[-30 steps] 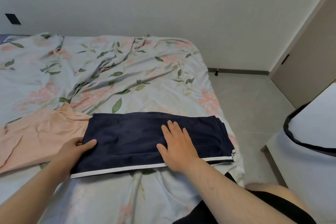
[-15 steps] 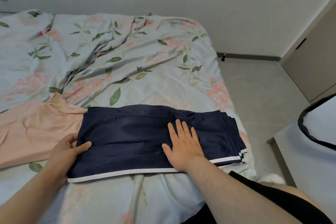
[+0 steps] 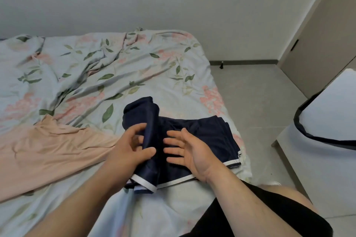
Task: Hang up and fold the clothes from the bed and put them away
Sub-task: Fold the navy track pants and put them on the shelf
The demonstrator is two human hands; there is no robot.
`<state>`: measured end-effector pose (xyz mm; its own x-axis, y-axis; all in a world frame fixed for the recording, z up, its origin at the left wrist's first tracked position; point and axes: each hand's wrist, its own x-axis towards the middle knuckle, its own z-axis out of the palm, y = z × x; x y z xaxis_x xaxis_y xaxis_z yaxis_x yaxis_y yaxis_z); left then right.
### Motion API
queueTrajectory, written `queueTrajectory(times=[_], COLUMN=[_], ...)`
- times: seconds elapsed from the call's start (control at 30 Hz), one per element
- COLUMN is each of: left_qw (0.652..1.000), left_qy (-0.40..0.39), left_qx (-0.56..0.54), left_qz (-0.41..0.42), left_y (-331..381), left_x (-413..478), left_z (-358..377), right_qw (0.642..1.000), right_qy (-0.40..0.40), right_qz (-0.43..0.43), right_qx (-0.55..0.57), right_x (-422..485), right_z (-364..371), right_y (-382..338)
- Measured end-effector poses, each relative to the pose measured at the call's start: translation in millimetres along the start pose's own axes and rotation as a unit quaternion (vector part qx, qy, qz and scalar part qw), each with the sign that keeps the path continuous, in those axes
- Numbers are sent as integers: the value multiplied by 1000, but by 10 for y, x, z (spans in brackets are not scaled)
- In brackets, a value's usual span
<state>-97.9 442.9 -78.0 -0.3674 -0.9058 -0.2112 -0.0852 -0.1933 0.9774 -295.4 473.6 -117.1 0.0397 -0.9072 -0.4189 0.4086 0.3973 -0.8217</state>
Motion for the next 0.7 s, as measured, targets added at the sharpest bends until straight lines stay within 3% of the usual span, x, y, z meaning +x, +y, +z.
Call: queueTrajectory(times=[0.07, 0.13, 0.23, 0.3, 0.33, 0.37, 0.4, 0.43, 0.53, 0.7], left_qw=[999, 998, 1000, 988, 955, 899, 851, 830, 828, 751], left_qy=[-38, -61, 7, 81, 99, 92, 54, 2, -88, -93], left_qx=[32, 18, -26, 83, 212, 345, 443, 500, 533, 649], left_qz=[-3, -27, -4, 106, 184, 253, 276, 249, 150, 84], left_y=[-82, -148, -175, -199, -223, -276, -340, -403, -593, -858], left_x=[44, 69, 93, 117, 142, 180, 224, 268, 391, 543], left_z=[413, 711, 884, 795, 721, 639, 574, 530, 588, 864], right_qw=[996, 989, 988, 985, 983, 981, 978, 975, 957, 951], right_qy=[-21, 12, 120, 168, 183, 193, 206, 218, 269, 229], right_qz=[39, 39, 4, -8, -13, -20, -29, -41, -76, -47], right_qx=[80, 139, 96, 25, 0, -19, -26, -24, -77, -203], right_x=[-71, -112, -105, -91, -95, -100, -100, -101, -115, -154], right_z=[-47, -161, -405, -522, -565, -616, -686, -778, -1102, -1297], right_y=[9, -3, 7, 21, 1, -41, -105, -195, -456, -216])
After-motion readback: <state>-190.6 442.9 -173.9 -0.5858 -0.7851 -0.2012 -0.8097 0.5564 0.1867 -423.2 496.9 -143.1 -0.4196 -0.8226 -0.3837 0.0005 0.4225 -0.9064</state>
